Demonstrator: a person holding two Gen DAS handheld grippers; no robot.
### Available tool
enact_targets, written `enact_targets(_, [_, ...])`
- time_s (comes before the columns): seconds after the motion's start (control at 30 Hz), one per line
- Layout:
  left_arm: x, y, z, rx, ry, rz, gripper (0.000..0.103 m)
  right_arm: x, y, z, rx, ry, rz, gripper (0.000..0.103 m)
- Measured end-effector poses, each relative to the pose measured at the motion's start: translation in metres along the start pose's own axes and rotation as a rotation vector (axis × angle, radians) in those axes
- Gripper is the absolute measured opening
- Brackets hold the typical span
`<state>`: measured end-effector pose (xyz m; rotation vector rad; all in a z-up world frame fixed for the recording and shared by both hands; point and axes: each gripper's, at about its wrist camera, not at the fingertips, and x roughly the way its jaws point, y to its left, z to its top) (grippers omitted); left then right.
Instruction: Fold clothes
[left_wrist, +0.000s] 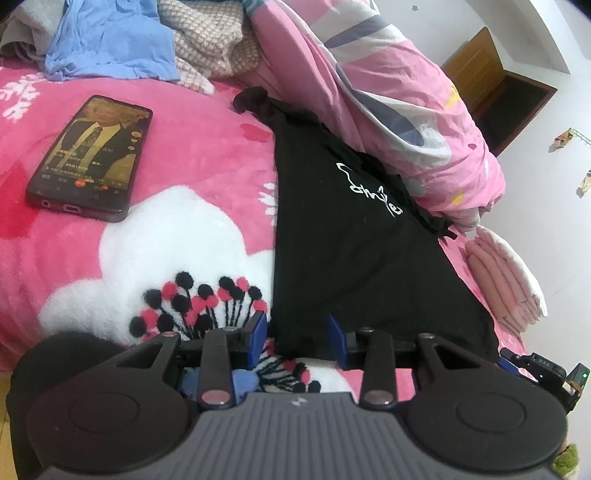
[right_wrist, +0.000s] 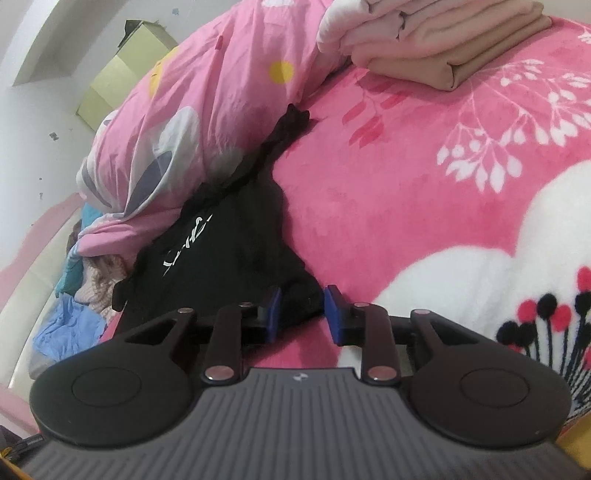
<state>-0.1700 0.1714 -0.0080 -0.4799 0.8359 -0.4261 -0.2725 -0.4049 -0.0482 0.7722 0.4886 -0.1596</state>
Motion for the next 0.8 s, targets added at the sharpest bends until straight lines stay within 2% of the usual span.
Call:
enact_targets(0.03, [0.001,0.000,0.000,-0.001,0.001,-0.002,0.037,0.000,-0.001,0.000,0.001,0.002,0.004,0.021])
enact_targets(0.07, [0.001,0.001,0.000,-0.002,0.002,-0.005,0.036,0.000,0.000,0.000,-0.005,0.006,0.004,0.008])
enact_targets(0.1, [0.002,0.001,0.000,-0.003,0.003,-0.007,0.036,0.000,-0.001,0.001,-0.006,0.008,0.005,0.001])
enact_targets(0.2, [0.002,0.001,0.000,-0.003,0.004,-0.011,0.036,-0.015,0.005,0.005,0.042,-0.022,0.061,0.000])
enact_targets(0.37, [-0.001,0.002,-0.002,-0.002,0.011,-0.028,0.036,-0.034,-0.018,0.008,0.195,-0.064,0.080,0.000])
enact_targets(0.63, [-0.005,0.007,-0.001,-0.043,0.031,-0.055,0.041,-0.031,-0.040,-0.004,0.336,-0.040,0.081,0.001])
enact_targets(0.8, [-0.007,0.006,0.000,-0.054,0.016,-0.074,0.051,-0.039,-0.036,-0.001,0.278,-0.053,0.052,0.005])
